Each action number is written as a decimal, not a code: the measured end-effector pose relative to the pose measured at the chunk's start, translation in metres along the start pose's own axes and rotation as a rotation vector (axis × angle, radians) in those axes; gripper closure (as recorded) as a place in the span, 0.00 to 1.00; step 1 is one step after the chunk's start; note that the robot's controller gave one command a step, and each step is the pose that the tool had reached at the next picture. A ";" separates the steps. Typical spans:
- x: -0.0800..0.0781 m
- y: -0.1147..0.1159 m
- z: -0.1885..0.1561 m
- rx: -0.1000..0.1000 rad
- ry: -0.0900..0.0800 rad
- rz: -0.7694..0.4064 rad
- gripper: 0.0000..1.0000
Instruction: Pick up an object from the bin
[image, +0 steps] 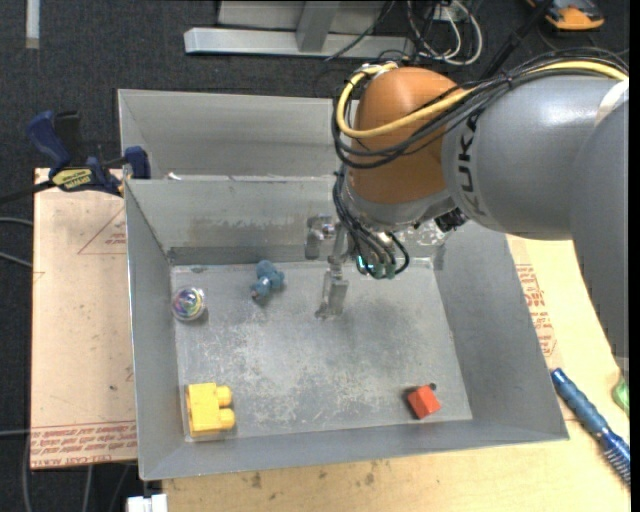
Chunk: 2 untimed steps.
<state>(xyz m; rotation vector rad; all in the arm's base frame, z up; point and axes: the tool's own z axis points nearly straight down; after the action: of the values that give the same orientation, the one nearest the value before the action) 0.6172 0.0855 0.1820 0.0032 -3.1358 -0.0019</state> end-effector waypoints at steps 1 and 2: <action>-0.030 0.054 0.103 -0.002 -0.005 0.161 0.00; -0.038 0.041 0.110 -0.002 0.002 0.204 0.00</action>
Offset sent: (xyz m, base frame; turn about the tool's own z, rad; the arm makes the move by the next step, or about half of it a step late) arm 0.0301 0.0516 -0.0992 0.1647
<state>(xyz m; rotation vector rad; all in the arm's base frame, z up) 0.6549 0.1268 0.0718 -0.3155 -3.1176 -0.0048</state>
